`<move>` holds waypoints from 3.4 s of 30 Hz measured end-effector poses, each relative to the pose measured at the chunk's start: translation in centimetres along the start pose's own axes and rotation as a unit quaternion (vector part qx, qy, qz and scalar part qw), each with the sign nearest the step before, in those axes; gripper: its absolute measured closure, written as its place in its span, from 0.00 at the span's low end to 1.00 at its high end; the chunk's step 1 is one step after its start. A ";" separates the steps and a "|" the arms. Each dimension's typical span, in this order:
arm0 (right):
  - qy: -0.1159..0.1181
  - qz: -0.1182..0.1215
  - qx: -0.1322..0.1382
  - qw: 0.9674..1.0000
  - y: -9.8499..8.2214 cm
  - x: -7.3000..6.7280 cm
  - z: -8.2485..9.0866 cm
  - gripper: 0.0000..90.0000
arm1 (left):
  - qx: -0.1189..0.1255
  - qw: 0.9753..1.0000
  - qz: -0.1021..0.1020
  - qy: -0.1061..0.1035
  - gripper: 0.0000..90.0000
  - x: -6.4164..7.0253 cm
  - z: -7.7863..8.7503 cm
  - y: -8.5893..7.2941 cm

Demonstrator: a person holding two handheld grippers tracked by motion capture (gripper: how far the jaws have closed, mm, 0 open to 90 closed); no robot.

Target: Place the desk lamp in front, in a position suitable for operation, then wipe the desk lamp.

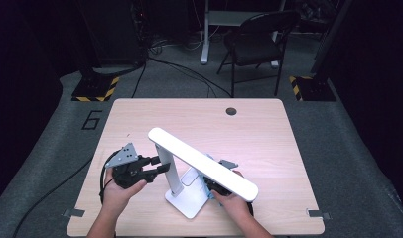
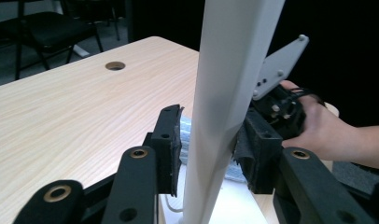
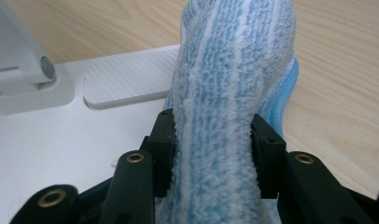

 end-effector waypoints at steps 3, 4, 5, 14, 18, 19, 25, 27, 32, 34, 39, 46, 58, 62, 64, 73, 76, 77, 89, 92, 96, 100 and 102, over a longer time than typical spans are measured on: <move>0.000 -0.003 -0.001 1.000 0.0 -0.1 0.1 0.67 | 0.005 1.000 0.005 0.007 0.72 -0.2 0.2 0.0; 0.000 -0.003 -0.003 1.000 -0.1 -0.2 0.2 0.67 | 0.007 1.000 0.005 0.010 0.73 -0.2 0.1 0.0; -0.003 0.004 -0.002 1.000 -0.1 0.0 0.3 0.67 | 0.009 1.000 0.004 0.014 0.75 -0.2 0.1 0.1; -0.005 0.018 0.009 1.000 0.1 0.3 0.4 0.68 | 0.010 1.000 -0.001 0.023 0.78 0.0 -0.5 0.2; -0.004 0.022 0.021 1.000 0.7 0.3 0.9 0.68 | 0.011 0.999 -0.009 0.033 0.82 0.0 -0.7 0.3; -0.004 0.022 0.021 1.000 0.7 0.3 0.9 0.68 | 0.011 0.999 -0.009 0.033 0.82 0.0 -0.7 0.3; 0.010 0.032 0.040 0.999 2.1 -0.9 1.8 0.68 | 0.005 0.999 -0.015 0.034 0.83 0.1 -0.7 0.3; 0.010 0.037 0.044 0.998 2.5 -1.3 1.9 0.68 | 0.005 0.999 -0.018 0.034 0.83 0.1 -0.8 0.3; 0.025 0.038 0.043 0.998 3.0 -2.8 1.9 0.68 | 0.007 0.999 -0.023 0.025 0.83 0.5 -1.2 0.3; 0.032 0.034 0.043 0.998 3.2 -3.7 1.7 0.68 | 0.010 0.999 -0.024 0.023 0.83 0.5 -1.2 0.3; 0.040 0.037 0.042 0.998 3.5 -4.7 1.1 0.68 | 0.010 1.000 -0.020 0.021 0.83 0.4 -1.3 0.4; 0.035 0.035 0.036 0.998 3.1 -4.7 0.6 0.68 | 0.009 1.000 -0.018 0.024 0.83 0.4 -1.3 0.3; 0.031 0.053 0.032 0.998 2.8 -5.3 -0.8 0.67 | 0.011 0.999 -0.017 0.024 0.83 0.5 -1.3 0.3; 0.031 0.053 0.032 0.998 2.8 -5.1 -1.0 0.68 | 0.011 1.000 -0.018 0.023 0.83 0.5 -1.2 0.3; 0.034 0.055 0.033 0.997 2.8 -5.0 -1.0 0.68 | 0.011 1.000 -0.017 0.022 0.83 0.4 -1.2 0.2; 0.025 0.043 0.027 0.998 2.7 -3.9 -1.3 0.68 | 0.013 0.999 -0.016 0.026 0.83 0.5 -1.2 0.1; 0.026 0.038 0.032 0.998 2.7 -3.2 -1.5 0.68 | 0.012 0.999 -0.014 0.026 0.83 0.5 -1.2 0.0; 0.026 0.038 0.032 0.998 2.7 -3.2 -1.5 0.68 | 0.012 0.999 -0.014 0.026 0.83 0.5 -1.2 0.0; 0.002 0.031 0.028 0.999 2.8 -0.4 -2.2 0.68 | 0.010 1.000 -0.015 0.022 0.83 0.5 -1.2 0.0; -0.005 0.032 0.026 0.999 2.9 0.3 -2.4 0.68 | 0.010 1.000 -0.015 0.022 0.83 0.5 -1.2 0.0; -0.015 0.014 0.016 1.000 3.0 0.6 -2.5 0.68 | 0.012 1.000 -0.015 0.024 0.83 0.4 -1.2 0.0; -0.020 0.021 0.015 0.999 3.0 1.4 -2.7 0.68 | 0.012 1.000 -0.016 0.023 0.83 0.4 -1.2 0.0; -0.016 0.019 0.011 1.000 2.9 1.6 -2.8 0.68 | 0.012 1.000 -0.016 0.023 0.83 0.4 -1.2 0.0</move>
Point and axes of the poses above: each handheld gripper's, and its own axes: z roughly backward along the jaws, y roughly out of its top, x roughly to its right, the point moved 10 cm from there along -z, roughly forward along the jaws, and after that the axes turned 14 degrees about -y, right-handed, at the moved point
